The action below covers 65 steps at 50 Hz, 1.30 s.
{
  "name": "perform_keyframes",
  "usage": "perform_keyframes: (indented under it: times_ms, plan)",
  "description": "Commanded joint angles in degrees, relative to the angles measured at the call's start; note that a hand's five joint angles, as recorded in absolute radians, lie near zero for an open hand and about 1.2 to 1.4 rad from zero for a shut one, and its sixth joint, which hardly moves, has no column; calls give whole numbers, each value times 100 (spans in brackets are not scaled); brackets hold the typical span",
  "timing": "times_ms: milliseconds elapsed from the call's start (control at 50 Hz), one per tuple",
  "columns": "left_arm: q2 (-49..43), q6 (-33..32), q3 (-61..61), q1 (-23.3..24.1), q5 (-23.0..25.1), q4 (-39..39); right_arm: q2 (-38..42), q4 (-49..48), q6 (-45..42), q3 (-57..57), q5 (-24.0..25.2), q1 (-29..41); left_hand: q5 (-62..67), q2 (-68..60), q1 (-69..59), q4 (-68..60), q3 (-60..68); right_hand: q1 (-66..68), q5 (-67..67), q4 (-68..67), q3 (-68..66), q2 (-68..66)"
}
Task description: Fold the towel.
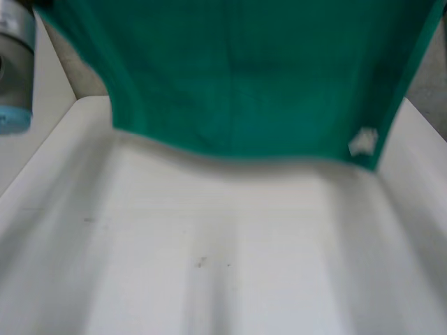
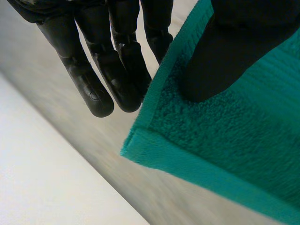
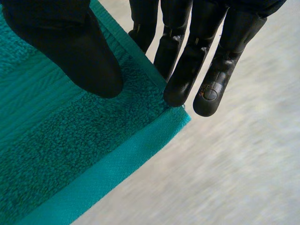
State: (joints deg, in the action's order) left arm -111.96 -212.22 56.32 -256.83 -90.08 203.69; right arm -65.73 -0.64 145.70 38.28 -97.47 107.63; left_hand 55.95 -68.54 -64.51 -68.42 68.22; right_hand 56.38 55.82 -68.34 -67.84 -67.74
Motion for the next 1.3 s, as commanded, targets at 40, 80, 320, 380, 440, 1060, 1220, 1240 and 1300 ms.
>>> perform_keyframes:
  times_ms: [40,80,320,380,440,1060,1220,1240,1300]
  plan:
    - [350,594,642,-16,-97,426,-643,-472,20,1215,88,-5,1405,-1146,-1549,-1158,1178,2362,1418,-1166,-1216,-1226]
    - [394,594,1134,-43,-88,452,-731,-472,37,1812,158,-23,1405,-1146,-1549,-1158,1178,2362,1418,-1166,-1216,-1226]
    - [351,603,3736,-183,26,505,-872,-543,64,4661,817,-102,1405,-1146,-1549,-1158,1178,2362,1418,-1166,-1216,-1226]
    - [176,612,4210,-192,122,566,-513,-534,46,4961,853,-102,1405,-1146,-1549,-1158,1178,2362,1418,-1166,-1216,-1226]
    - [-10,586,4484,-184,175,584,-82,-499,37,5014,774,-111,1405,-1146,-1549,-1158,1178,2362,1418,-1166,-1216,-1226]
    - [1415,-1384,5074,-817,958,-2301,-548,1252,-2258,5402,475,-506,1405,-1146,-1549,-1158,1178,2362,1418,-1166,-1216,-1226]
    - [-61,-1085,3879,-175,589,-630,339,575,-1651,4427,422,-252,1405,-1146,-1549,-1158,1178,2362,1418,-1166,-1216,-1226]
    - [-211,-1085,3730,-149,493,-525,454,513,-1641,4312,378,-243,1405,-1146,-1549,-1158,1178,2362,1418,-1166,-1216,-1226]
    - [-842,-1093,3134,26,124,-261,894,293,-1650,3855,132,-225,1405,-1146,-1549,-1158,1178,2362,1418,-1166,-1216,-1226]
